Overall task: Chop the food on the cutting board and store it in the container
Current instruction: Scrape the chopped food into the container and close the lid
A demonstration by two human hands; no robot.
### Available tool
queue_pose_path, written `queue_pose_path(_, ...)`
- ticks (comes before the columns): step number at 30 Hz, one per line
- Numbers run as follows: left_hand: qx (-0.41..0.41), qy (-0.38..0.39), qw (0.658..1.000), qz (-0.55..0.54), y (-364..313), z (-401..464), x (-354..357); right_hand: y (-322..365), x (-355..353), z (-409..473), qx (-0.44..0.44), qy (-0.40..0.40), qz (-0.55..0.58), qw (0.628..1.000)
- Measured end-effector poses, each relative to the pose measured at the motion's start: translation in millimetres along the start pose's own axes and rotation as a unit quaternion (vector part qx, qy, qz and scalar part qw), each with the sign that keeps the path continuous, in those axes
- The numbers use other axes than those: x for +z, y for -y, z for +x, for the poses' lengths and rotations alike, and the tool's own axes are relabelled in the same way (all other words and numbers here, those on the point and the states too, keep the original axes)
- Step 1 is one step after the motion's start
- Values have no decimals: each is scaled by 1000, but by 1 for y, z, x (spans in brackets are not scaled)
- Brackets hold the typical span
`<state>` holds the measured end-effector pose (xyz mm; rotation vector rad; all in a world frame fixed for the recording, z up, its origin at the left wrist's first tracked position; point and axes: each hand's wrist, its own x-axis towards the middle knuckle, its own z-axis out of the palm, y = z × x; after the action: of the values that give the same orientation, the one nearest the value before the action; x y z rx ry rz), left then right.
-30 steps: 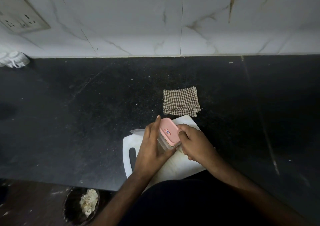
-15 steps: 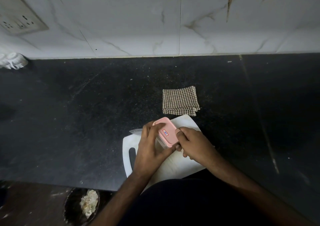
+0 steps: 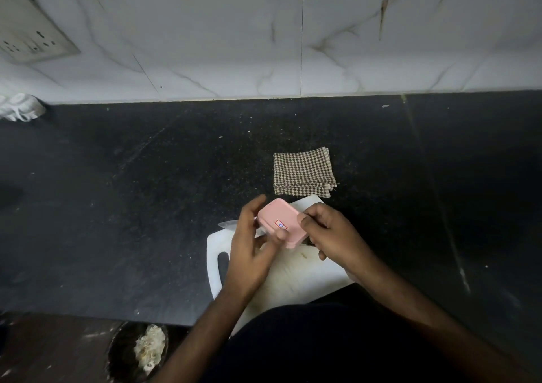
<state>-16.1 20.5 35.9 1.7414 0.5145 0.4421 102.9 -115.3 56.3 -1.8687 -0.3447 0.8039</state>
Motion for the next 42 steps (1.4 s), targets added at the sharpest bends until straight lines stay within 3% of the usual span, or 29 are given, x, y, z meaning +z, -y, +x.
queue_pose_path(2, -133, -23, 987, -88, -9, 2, -1, 4, -6, -1, -22, 31, -20, 999)
queue_pose_path(4, -266, 8, 954, -136, -17, 10, -3, 8, -9, -1, -69, 62, -81, 992)
queue_pose_path(6, -317, 37, 936, -148, -25, 14, -4, 8, -8, 0, -107, 38, -147, 983)
queue_pose_path(9, -299, 15, 943, -147, -31, 13, 5, 5, -1, 0, -63, -42, -127, 989)
queue_pose_path(14, -261, -43, 959, -107, -29, 10, 17, 10, 14, -12, 124, 42, 19, 991)
queue_pose_path(21, -268, 7, 960, -76, -37, 13, 18, 1, 13, -7, 131, -4, 18, 991)
queue_pose_path(28, -219, 20, 973, -66, -41, 11, 20, 0, 15, -7, 20, -78, -128, 988)
queue_pose_path(33, -151, 37, 988, -14, -35, 8, 14, 3, 9, -3, 80, -2, 6, 997)
queue_pose_path(35, -124, 53, 991, -3, -35, 3, 15, 2, 7, -2, 76, -8, 54, 996)
queue_pose_path(39, -219, -4, 971, -93, -42, 0, 18, -10, 9, -7, -84, -42, -91, 991)
queue_pose_path(42, -180, -30, 981, -60, -41, 3, 19, -15, 13, -11, -157, -48, -108, 980)
